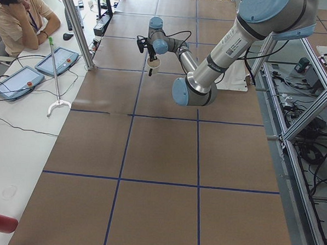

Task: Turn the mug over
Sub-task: 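Carry the mug toward the table center and rotate it upright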

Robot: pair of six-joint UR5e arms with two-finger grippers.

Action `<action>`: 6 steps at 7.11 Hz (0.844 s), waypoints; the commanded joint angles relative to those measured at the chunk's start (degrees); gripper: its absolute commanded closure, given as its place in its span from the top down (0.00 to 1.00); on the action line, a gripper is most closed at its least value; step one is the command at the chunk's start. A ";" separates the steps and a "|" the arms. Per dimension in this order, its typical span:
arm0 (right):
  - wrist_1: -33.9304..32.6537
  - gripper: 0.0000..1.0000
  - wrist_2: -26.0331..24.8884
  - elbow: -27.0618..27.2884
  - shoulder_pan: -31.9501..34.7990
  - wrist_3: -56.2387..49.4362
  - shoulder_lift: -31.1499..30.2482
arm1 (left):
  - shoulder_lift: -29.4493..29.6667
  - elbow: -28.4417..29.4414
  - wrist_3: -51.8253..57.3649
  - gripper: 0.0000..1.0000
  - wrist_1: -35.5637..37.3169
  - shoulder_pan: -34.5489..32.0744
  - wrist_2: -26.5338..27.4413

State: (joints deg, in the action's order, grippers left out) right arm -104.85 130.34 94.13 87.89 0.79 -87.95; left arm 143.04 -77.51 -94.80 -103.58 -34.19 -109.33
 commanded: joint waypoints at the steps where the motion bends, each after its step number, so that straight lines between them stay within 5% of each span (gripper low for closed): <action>1: 0.00 1.00 0.00 0.00 0.00 0.00 0.06 | 2.85 3.15 0.84 0.00 2.16 2.54 1.22; 3: 0.00 1.00 0.00 0.00 0.00 0.00 0.06 | 2.77 2.98 1.02 0.00 2.16 4.65 1.22; 4: 0.00 1.00 0.00 0.00 0.00 0.00 0.06 | 2.16 2.46 0.94 0.80 2.16 4.65 1.22; 5: 0.00 1.00 0.00 0.00 0.00 0.00 -0.02 | 1.89 -0.16 0.33 1.00 2.16 4.65 0.87; 6: 0.00 1.00 0.00 0.00 0.00 0.00 -0.02 | 1.19 -4.01 0.32 1.00 2.16 4.39 0.78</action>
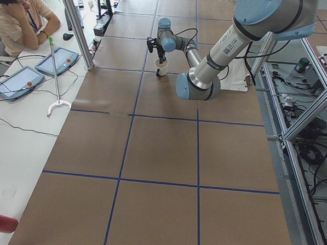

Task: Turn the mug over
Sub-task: 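Set the mug down upright and open the left gripper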

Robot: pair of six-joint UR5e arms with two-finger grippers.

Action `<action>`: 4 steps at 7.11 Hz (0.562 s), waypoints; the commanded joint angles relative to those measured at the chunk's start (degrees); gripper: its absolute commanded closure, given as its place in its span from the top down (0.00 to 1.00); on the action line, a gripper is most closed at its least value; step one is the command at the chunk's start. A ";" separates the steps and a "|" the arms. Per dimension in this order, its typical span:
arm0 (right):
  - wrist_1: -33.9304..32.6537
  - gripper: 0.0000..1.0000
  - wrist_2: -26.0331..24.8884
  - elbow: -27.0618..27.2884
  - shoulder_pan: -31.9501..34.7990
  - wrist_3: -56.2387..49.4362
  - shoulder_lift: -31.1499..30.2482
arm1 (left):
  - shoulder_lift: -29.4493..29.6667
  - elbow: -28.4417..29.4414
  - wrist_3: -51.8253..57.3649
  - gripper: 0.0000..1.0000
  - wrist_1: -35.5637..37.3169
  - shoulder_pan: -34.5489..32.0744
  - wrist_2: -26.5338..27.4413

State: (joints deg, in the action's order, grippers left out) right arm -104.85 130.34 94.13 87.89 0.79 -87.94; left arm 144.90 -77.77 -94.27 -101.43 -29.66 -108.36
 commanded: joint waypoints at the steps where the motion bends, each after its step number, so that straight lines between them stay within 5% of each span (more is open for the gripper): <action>1: 0.00 1.00 0.00 0.00 0.00 0.00 -0.04 | -1.63 -7.36 0.22 1.00 1.66 -1.88 -0.27; 4: 0.00 1.00 0.00 0.00 0.00 0.00 0.05 | -15.46 -26.84 16.94 1.00 4.58 -13.44 -10.68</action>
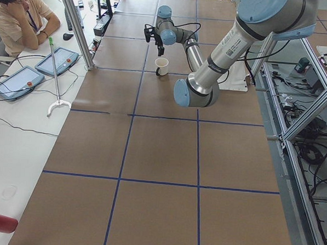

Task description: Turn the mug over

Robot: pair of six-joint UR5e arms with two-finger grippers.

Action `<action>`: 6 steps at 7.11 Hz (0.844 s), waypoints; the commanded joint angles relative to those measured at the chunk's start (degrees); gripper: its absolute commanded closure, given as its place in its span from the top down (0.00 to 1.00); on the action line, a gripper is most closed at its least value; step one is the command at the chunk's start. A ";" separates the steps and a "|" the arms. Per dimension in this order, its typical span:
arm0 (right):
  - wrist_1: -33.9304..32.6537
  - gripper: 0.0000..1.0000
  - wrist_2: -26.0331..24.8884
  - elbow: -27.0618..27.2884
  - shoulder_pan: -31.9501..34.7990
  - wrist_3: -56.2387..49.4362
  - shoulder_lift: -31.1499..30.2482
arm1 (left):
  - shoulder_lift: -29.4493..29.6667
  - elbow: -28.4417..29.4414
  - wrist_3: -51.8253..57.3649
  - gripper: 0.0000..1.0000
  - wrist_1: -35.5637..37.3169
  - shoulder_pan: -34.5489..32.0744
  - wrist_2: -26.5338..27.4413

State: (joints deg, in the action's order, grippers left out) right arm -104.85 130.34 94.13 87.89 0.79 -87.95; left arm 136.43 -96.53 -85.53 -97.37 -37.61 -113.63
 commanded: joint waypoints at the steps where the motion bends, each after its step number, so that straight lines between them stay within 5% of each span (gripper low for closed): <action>1: 0.00 1.00 0.00 0.00 0.00 0.00 0.06 | -11.40 -10.06 18.71 1.00 0.51 -13.72 -9.20; 3: 0.00 1.00 0.00 0.00 0.00 0.00 -0.03 | -28.12 -10.69 46.37 1.00 0.25 -26.24 -15.54; 5: 0.00 1.00 0.00 0.00 0.00 0.00 -0.03 | -41.01 -5.63 73.80 1.00 0.07 -38.96 -15.21; 6: 0.00 1.00 0.00 0.00 0.00 0.00 -0.03 | -46.29 -3.69 76.10 1.00 0.25 -43.82 -15.82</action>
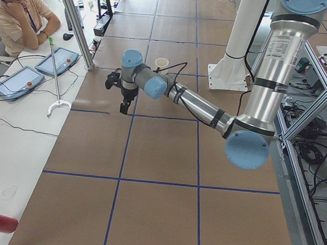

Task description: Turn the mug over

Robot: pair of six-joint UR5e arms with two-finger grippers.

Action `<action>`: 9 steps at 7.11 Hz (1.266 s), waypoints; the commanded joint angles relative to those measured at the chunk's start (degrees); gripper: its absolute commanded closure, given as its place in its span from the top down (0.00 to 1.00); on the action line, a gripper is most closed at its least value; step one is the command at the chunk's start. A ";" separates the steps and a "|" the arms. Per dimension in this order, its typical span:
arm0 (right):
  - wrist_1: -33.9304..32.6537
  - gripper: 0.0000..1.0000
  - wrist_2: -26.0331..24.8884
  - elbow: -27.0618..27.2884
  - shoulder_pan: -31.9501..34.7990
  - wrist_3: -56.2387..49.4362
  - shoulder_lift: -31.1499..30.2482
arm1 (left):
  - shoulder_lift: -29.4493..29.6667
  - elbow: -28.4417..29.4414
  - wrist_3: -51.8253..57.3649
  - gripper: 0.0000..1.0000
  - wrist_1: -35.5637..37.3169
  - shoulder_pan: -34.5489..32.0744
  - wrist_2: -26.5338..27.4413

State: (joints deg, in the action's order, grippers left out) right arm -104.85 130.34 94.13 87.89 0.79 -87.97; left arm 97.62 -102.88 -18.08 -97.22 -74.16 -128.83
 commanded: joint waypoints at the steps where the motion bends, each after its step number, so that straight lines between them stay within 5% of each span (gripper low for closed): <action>1: 0.00 1.00 0.00 0.00 0.00 0.00 0.08 | -10.93 4.08 9.20 1.00 -0.16 -10.53 -0.64; 3: 0.00 1.00 0.00 0.00 0.00 0.00 -0.01 | -13.59 4.18 12.43 1.00 0.10 -12.94 -2.55; 4: 0.00 1.00 0.00 0.00 0.00 0.00 0.08 | -13.77 4.53 14.89 1.00 0.37 -13.03 -8.31; 9: 0.00 1.00 0.00 0.00 0.00 0.00 -0.01 | -13.78 5.58 15.18 1.00 -0.24 -12.76 -6.62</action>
State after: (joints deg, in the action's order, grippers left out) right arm -104.85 130.34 94.13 87.89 0.79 -87.95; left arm 83.64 -97.55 -2.92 -97.22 -86.94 -136.52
